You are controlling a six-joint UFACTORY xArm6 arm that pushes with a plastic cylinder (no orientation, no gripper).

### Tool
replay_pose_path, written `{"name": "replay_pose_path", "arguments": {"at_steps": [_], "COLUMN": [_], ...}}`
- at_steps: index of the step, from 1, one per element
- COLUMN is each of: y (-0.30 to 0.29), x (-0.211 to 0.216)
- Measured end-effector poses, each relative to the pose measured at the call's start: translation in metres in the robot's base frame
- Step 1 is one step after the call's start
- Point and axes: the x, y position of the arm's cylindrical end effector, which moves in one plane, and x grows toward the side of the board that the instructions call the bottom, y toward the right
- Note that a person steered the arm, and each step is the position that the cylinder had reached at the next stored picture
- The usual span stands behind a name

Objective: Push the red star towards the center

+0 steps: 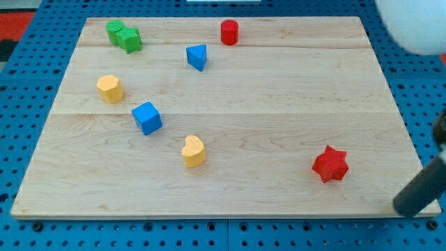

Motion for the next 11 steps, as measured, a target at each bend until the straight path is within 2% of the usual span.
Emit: {"name": "replay_pose_path", "arguments": {"at_steps": [3,7,9,11], "y": [-0.071,-0.074,-0.042,-0.089], "x": [-0.051,-0.129,-0.161,-0.182]}}
